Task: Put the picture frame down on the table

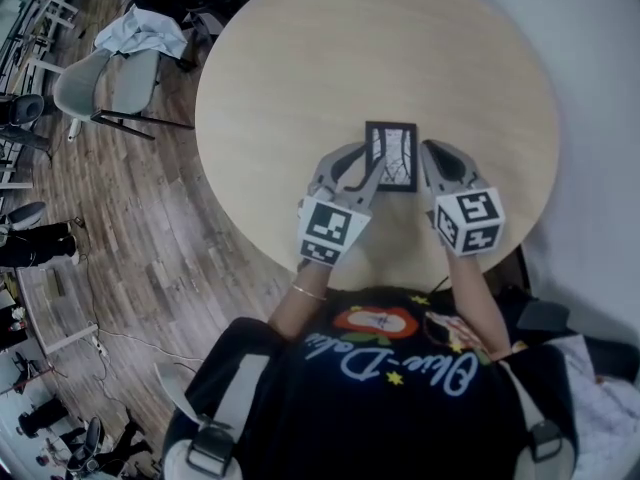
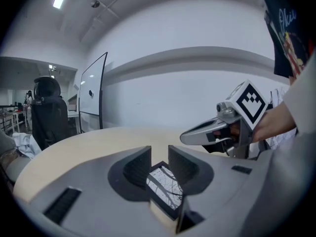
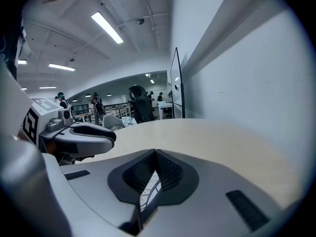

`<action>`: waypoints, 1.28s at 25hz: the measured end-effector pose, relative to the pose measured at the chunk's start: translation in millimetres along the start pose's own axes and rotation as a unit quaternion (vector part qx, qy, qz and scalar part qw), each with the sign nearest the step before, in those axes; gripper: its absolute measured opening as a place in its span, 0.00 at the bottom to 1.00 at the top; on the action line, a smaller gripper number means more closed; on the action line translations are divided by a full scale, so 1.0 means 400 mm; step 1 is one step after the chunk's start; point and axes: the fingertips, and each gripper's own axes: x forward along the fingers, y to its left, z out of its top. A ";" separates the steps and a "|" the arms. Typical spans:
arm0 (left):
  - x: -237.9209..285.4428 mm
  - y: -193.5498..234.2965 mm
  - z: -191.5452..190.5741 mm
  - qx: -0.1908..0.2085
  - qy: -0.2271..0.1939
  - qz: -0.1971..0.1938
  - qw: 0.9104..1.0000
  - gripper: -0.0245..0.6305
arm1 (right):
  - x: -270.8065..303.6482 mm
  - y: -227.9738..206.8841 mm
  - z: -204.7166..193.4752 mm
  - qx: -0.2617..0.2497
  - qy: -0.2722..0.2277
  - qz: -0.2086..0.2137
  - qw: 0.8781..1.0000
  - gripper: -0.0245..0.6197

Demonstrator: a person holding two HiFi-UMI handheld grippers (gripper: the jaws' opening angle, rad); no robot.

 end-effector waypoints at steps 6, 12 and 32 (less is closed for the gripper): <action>-0.048 -0.010 0.058 0.019 -0.029 0.014 0.999 0.05 | -0.061 0.023 0.060 0.006 -0.045 0.008 0.999 0.04; -0.088 -0.036 0.128 0.041 -0.056 0.018 0.997 0.04 | -0.108 0.038 0.113 0.004 -0.074 0.017 0.997 0.04; -0.119 -0.041 0.137 0.045 -0.059 0.027 0.997 0.04 | -0.121 0.064 0.124 0.000 -0.077 0.026 0.997 0.04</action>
